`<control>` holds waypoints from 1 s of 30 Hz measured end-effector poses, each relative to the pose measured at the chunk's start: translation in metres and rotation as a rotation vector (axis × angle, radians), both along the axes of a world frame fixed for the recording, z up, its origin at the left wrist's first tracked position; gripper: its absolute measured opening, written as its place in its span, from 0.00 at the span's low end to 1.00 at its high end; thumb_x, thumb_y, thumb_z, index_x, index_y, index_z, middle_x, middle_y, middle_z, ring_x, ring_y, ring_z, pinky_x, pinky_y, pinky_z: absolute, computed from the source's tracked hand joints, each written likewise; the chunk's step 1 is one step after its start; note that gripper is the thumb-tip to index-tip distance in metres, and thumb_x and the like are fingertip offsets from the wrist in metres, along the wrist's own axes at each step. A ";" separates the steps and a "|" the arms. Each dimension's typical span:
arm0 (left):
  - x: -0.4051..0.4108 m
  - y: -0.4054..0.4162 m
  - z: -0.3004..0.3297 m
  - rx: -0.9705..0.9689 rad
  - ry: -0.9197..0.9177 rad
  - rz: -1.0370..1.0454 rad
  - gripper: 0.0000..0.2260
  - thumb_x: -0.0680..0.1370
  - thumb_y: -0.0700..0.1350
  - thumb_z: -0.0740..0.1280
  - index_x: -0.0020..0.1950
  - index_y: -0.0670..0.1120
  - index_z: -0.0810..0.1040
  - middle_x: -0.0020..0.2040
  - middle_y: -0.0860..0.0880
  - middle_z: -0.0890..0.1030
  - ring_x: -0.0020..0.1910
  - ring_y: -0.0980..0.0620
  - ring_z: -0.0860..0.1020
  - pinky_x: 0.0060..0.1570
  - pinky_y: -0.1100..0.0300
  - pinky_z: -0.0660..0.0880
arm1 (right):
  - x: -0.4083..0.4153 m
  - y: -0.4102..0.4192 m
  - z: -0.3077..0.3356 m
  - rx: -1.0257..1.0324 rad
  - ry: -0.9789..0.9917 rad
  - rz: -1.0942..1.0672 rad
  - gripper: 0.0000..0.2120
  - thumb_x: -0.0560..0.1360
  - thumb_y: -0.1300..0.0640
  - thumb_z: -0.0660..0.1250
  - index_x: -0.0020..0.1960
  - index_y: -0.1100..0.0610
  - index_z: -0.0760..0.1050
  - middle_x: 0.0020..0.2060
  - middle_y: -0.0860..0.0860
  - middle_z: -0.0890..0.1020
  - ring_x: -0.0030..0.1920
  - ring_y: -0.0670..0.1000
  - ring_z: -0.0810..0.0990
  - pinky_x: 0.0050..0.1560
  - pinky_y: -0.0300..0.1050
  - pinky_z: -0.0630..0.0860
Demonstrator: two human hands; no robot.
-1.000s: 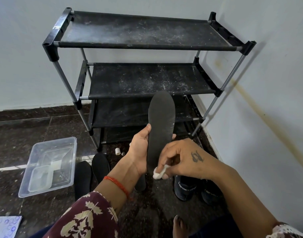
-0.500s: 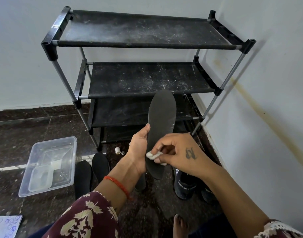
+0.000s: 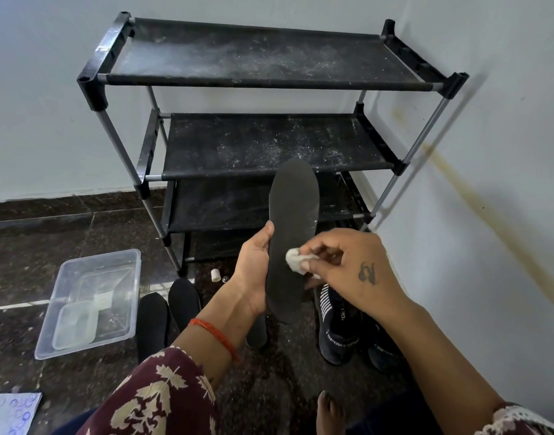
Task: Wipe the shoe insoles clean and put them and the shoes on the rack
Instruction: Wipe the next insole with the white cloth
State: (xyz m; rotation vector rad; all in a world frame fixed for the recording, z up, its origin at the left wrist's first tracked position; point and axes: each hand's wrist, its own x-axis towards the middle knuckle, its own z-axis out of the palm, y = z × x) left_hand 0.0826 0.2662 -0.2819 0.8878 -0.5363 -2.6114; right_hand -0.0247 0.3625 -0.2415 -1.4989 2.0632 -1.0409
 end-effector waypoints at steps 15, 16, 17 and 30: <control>0.006 0.002 0.002 0.050 -0.013 0.038 0.25 0.81 0.57 0.53 0.60 0.39 0.78 0.60 0.37 0.79 0.55 0.38 0.79 0.55 0.46 0.73 | 0.020 -0.002 0.005 0.217 -0.245 0.436 0.07 0.64 0.64 0.76 0.40 0.55 0.84 0.40 0.46 0.81 0.38 0.44 0.79 0.39 0.33 0.75; 0.006 0.002 0.001 0.055 -0.015 0.033 0.25 0.81 0.58 0.53 0.58 0.39 0.78 0.58 0.37 0.79 0.53 0.36 0.80 0.55 0.45 0.73 | 0.020 -0.001 0.005 0.242 -0.214 0.456 0.07 0.64 0.64 0.76 0.39 0.55 0.84 0.39 0.45 0.81 0.38 0.42 0.79 0.39 0.31 0.73; 0.006 0.003 0.001 0.057 -0.018 0.028 0.26 0.81 0.59 0.53 0.58 0.39 0.78 0.58 0.36 0.79 0.54 0.35 0.79 0.57 0.44 0.72 | 0.019 -0.001 0.005 0.264 -0.176 0.476 0.07 0.64 0.64 0.76 0.39 0.54 0.84 0.38 0.43 0.81 0.39 0.42 0.79 0.39 0.31 0.73; 0.001 -0.001 -0.004 -0.079 -0.021 0.092 0.21 0.81 0.53 0.53 0.52 0.40 0.80 0.46 0.42 0.82 0.42 0.46 0.82 0.44 0.54 0.78 | 0.007 -0.002 0.000 0.036 0.038 0.036 0.08 0.65 0.61 0.75 0.40 0.49 0.84 0.39 0.43 0.81 0.39 0.42 0.80 0.44 0.38 0.78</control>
